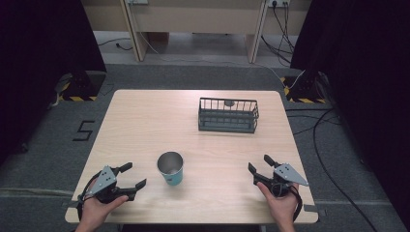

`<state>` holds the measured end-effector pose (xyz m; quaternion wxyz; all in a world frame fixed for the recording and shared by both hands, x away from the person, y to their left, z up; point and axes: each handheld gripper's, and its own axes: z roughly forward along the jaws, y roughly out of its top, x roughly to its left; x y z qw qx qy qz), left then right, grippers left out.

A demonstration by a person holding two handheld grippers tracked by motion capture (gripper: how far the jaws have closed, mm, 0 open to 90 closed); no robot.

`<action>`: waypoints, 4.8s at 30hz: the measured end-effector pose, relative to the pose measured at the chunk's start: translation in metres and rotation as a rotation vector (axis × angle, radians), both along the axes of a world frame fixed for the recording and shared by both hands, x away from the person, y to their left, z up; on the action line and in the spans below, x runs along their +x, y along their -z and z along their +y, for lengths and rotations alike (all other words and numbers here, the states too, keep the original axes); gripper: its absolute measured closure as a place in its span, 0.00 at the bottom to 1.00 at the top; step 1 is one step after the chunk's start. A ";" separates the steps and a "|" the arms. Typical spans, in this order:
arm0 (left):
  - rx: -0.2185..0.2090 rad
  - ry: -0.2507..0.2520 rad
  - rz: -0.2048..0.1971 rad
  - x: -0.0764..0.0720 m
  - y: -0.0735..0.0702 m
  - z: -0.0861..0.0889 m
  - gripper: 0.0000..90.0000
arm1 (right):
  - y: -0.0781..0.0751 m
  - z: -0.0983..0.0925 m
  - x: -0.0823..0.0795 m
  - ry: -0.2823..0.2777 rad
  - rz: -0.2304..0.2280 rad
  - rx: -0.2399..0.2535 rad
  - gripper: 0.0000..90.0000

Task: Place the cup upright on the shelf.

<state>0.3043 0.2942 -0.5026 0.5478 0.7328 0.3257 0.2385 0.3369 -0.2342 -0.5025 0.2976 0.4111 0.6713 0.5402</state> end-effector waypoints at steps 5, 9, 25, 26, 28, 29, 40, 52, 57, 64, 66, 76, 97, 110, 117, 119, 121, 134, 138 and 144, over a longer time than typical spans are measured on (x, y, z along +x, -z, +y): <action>-0.029 0.010 -0.008 -0.001 -0.001 -0.002 0.17 | 0.000 0.001 -0.001 0.017 -0.005 -0.010 0.31; -0.042 0.023 -0.009 -0.002 -0.001 -0.006 0.17 | 0.001 -0.001 0.000 0.025 -0.001 -0.014 0.31; -0.064 0.114 0.022 0.000 0.000 -0.032 0.16 | 0.010 -0.006 0.004 0.045 0.042 -0.013 0.31; -0.064 0.114 0.022 0.000 0.000 -0.032 0.16 | 0.010 -0.006 0.004 0.045 0.042 -0.013 0.31; -0.061 0.130 0.026 0.001 0.000 -0.039 0.16 | 0.009 -0.006 0.004 0.048 0.045 -0.015 0.31; -0.057 0.134 0.027 0.001 0.001 -0.041 0.16 | 0.010 -0.006 0.004 0.048 0.045 -0.015 0.31; -0.032 0.122 0.030 0.007 0.001 -0.056 0.16 | 0.009 -0.006 0.004 0.046 0.045 -0.015 0.31; -0.010 0.122 0.020 0.022 0.004 -0.070 0.16 | 0.009 -0.006 0.005 0.045 0.051 -0.020 0.31; -0.012 0.131 0.022 0.027 0.005 -0.074 0.16 | 0.009 -0.005 0.005 0.043 0.054 -0.024 0.31; -0.015 0.142 0.018 0.033 0.004 -0.082 0.16 | 0.009 -0.005 0.005 0.042 0.060 -0.025 0.31; -0.018 0.144 0.017 0.034 0.004 -0.084 0.16 | 0.009 -0.005 0.005 0.041 0.060 -0.025 0.31; -0.016 0.152 0.014 0.043 0.004 -0.095 0.15 | 0.009 -0.004 0.006 0.040 0.061 -0.030 0.32; -0.044 0.174 0.009 0.047 0.004 -0.101 0.17 | 0.009 -0.005 0.007 0.035 0.066 -0.038 0.32; -0.068 0.143 -0.016 0.053 -0.008 -0.096 0.17 | 0.009 -0.004 0.007 0.037 0.068 -0.034 0.32; -0.077 0.132 -0.034 0.061 -0.018 -0.095 0.17 | 0.009 -0.005 0.007 0.035 0.069 -0.022 0.32; -0.081 0.126 -0.038 0.063 -0.021 -0.095 0.17 | 0.009 -0.005 0.007 0.035 0.067 -0.024 0.32; -0.084 0.123 -0.043 0.065 -0.023 -0.094 0.17 | 0.009 -0.005 0.007 0.035 0.062 -0.027 0.32; -0.089 0.124 -0.077 0.080 -0.042 -0.100 0.17 | 0.009 -0.004 0.006 0.039 0.066 -0.033 0.33; -0.088 0.126 -0.082 0.083 -0.045 -0.102 0.17 | 0.009 -0.004 0.006 0.038 0.065 -0.031 0.33; -0.086 0.125 -0.089 0.091 -0.051 -0.106 0.17 | 0.009 -0.005 0.006 0.038 0.069 -0.035 0.33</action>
